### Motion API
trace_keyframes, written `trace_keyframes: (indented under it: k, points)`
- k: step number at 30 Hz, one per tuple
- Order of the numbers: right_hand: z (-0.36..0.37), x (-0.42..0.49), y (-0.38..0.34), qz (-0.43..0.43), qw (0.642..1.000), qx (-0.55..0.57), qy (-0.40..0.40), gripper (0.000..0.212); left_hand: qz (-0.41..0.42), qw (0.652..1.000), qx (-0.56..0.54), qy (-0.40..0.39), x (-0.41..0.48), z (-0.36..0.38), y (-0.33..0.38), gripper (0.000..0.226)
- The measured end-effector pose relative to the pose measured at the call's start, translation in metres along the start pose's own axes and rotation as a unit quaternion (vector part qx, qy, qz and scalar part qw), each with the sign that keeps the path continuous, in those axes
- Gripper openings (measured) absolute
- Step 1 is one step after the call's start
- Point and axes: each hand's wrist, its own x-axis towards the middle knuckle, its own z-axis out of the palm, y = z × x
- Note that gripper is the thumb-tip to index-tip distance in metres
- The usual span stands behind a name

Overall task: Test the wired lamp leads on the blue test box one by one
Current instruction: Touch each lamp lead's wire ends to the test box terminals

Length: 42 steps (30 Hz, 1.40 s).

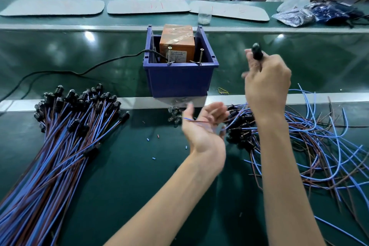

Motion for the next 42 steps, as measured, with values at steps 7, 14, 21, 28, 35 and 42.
trace_keyframes:
  k: [7,14,21,28,35,42]
  points:
    - [-0.015,0.004,0.002,-0.141,0.978,-0.073,0.133,0.039,0.045,0.881,0.452,-0.132,-0.013,0.006,-0.028,0.026]
    - [-0.016,0.015,0.028,-0.062,0.978,-0.157,-0.126,0.024,0.089,0.864,0.478,-0.13,-0.007,0.003,-0.011,0.02]
    - [-0.007,0.008,0.043,0.085,0.954,-0.117,-0.262,0.013,0.108,0.845,0.517,-0.084,0.005,-0.008,-0.002,0.02]
    - [-0.01,0.011,0.046,0.055,0.974,0.008,-0.222,0.015,0.132,0.819,0.554,-0.066,0.016,-0.023,0.002,0.02]
    - [-0.002,0.005,0.063,0.131,0.943,-0.066,-0.298,0.018,0.139,0.812,0.566,-0.044,0.027,-0.033,0.018,0.021]
    - [-0.007,0.005,0.062,0.193,0.941,-0.04,-0.274,0.028,0.09,0.664,0.735,-0.103,0.032,-0.047,0.07,0.011]
